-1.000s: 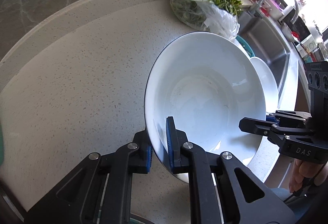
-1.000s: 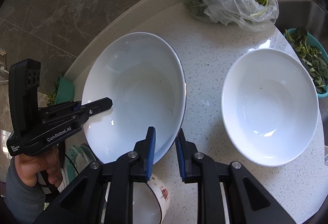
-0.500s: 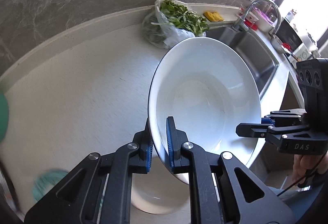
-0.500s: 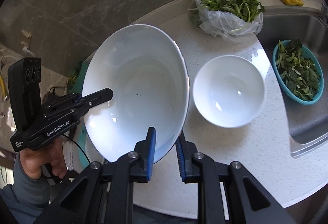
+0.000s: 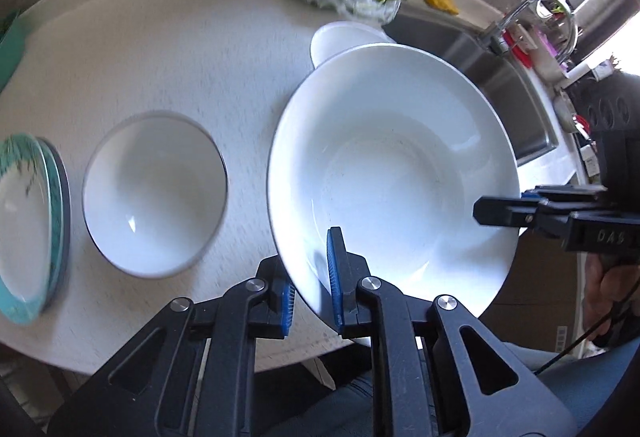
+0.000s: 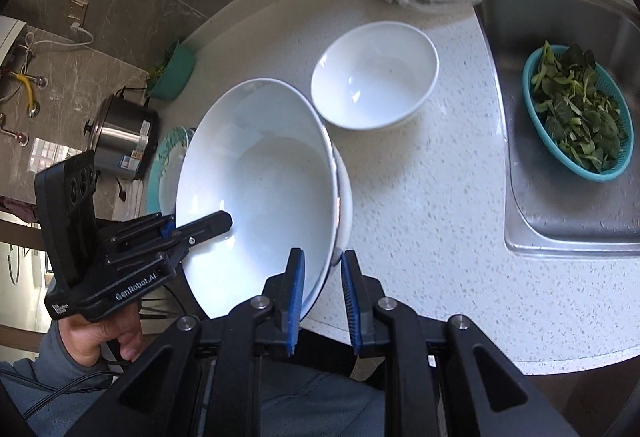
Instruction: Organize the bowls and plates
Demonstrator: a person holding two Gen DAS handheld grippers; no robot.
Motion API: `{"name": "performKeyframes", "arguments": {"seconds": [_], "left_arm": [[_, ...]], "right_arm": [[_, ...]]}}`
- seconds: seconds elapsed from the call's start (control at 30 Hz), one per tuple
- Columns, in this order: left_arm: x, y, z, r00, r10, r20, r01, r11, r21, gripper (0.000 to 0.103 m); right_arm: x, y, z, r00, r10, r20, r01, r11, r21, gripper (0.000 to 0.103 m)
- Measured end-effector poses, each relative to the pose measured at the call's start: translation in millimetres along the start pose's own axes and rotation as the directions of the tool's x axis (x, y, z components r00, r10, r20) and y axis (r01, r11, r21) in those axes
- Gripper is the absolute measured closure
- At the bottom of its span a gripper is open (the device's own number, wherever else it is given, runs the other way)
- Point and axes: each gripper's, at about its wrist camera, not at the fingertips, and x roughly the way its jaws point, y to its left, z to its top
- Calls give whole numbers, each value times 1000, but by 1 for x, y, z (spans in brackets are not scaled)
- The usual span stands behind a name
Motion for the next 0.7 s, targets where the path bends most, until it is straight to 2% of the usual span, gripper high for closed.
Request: {"name": "performKeyframes", "arguments": {"seconds": [0.3, 0.57, 0.7], "left_arm": [[32, 2, -31, 999, 29, -15, -29, 998, -52, 90], [48, 4, -50, 999, 30, -29, -32, 997, -72, 90], [61, 3, -40, 999, 28, -25, -30, 997, -76, 90]], "right_arm": [[38, -21, -10, 997, -2, -83, 1, 1000, -13, 84], [50, -24, -7, 994, -17, -110, 16, 1000, -16, 84], [55, -25, -7, 993, -25, -115, 25, 1000, -9, 84]]}}
